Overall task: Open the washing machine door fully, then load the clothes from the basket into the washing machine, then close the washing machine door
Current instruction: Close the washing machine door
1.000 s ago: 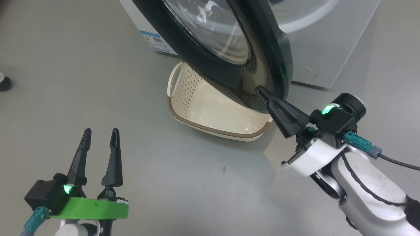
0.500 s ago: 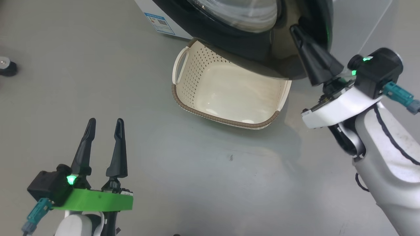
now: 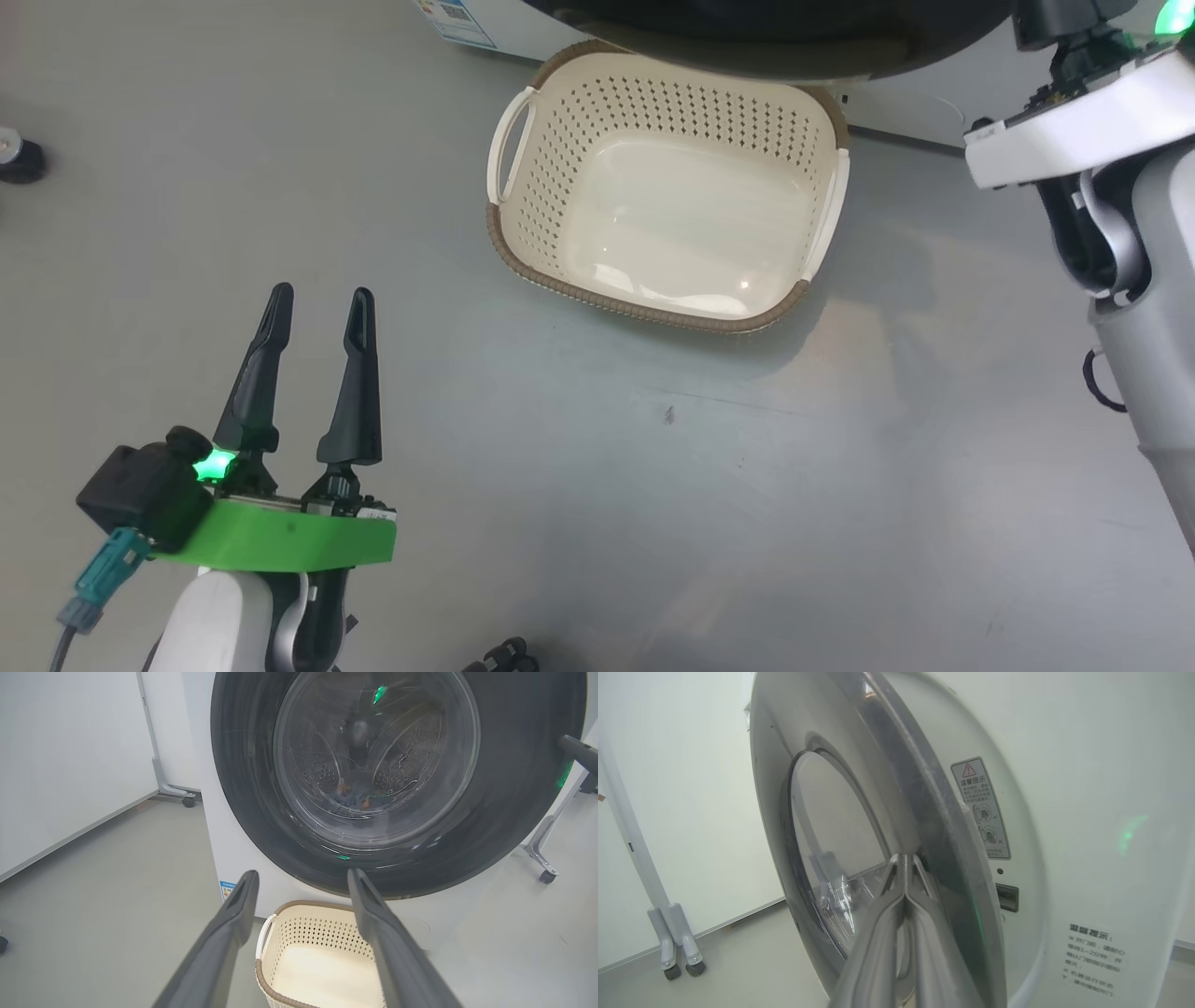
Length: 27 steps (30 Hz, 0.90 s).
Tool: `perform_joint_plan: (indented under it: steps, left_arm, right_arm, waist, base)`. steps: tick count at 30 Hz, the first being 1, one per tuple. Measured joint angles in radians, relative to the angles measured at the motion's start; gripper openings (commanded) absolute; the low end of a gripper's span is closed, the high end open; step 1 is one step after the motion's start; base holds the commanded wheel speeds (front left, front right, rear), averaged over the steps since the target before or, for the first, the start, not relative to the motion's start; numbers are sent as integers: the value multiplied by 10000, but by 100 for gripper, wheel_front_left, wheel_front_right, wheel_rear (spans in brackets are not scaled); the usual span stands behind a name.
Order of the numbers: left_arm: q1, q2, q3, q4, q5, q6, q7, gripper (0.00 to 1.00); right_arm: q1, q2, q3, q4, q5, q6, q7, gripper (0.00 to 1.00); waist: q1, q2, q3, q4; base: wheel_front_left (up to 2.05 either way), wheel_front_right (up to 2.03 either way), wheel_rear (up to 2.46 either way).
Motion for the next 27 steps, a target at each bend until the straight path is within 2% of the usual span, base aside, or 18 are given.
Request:
perform_joint_plan:
  steps: [11,27]
  left_arm:
    - [-512,-36,-284,-58,-282,0,0,100]
    - [-814,-61,-293,134,-355,0,0,100]
  right_arm:
    - [-1961,75,-284,698,105,35,330,0]
    - [-2417,476,-157,1942,171,412,-23,0]
  waist:
    - [0,0,764,70]
    - [0,0,835,82]
  base:
    - [0,0,0]
    - [0,0,0]
